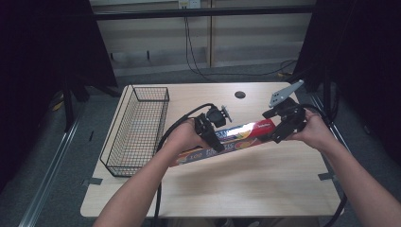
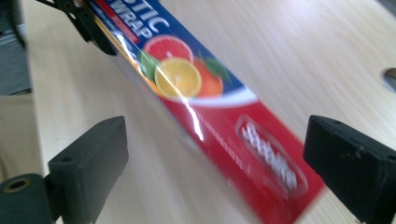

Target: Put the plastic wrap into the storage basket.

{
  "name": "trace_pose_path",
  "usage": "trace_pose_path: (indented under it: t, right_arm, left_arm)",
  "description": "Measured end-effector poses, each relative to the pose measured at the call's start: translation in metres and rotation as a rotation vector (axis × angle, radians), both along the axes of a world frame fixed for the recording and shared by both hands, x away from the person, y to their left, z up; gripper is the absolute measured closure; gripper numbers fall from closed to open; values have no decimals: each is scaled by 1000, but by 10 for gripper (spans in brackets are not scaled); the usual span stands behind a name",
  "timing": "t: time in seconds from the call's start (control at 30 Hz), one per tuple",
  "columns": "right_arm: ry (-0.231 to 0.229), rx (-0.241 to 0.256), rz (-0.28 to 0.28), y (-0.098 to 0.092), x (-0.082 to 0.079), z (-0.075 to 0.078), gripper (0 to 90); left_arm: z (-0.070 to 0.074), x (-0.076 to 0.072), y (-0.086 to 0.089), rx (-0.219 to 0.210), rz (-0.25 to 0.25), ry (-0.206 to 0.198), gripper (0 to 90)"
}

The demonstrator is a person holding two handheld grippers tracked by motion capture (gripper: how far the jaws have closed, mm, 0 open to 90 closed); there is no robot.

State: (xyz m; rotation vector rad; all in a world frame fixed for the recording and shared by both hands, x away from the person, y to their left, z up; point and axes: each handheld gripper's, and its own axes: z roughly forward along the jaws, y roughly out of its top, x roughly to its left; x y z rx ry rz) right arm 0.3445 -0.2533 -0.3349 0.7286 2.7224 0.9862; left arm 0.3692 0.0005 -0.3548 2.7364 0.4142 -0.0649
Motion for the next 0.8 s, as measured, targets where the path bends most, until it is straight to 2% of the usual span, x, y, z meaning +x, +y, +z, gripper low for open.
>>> trace_pose_path:
  t: [0.03,0.1,0.17,0.2,0.23,0.27,0.33,0.43,0.57,0.7,0.8]
  right_arm:
    - [-15,-7,-42,-3,-2,-1,64]
    - [-21,-16,-64,-5,-4,-3,68]
    - [-27,-12,-63,-6,-6,-6,67]
    - [-25,-13,-66,-7,-8,-7,69]
    - [-21,-13,-62,-6,-9,-8,70]
    - [-30,-23,-58,-7,-11,-9,69]
    - [-31,-26,-58,-6,-12,-10,70]
    - [-31,-8,-60,-7,-14,-12,69]
    - [-29,-1,-87,-6,-17,-14,65]
    - [-30,-2,-90,-4,-21,-17,64]
    - [-23,4,-93,-2,-23,-20,64]
  left_arm:
    - [1,2,2,8,17,-6,436]
    - [2,2,4,1,59,-9,436]
    - [4,5,7,6,60,-12,436]
    - [4,6,8,1,68,-8,437]
    - [5,6,9,-2,78,-21,436]
    - [6,7,10,-8,93,-5,436]
    - [7,9,12,-1,101,-14,436]
    - [7,10,13,2,120,-20,436]
    - [8,12,16,12,137,-31,436]
    - [9,14,21,-2,183,-25,436]
    - [9,15,25,7,205,-35,437]
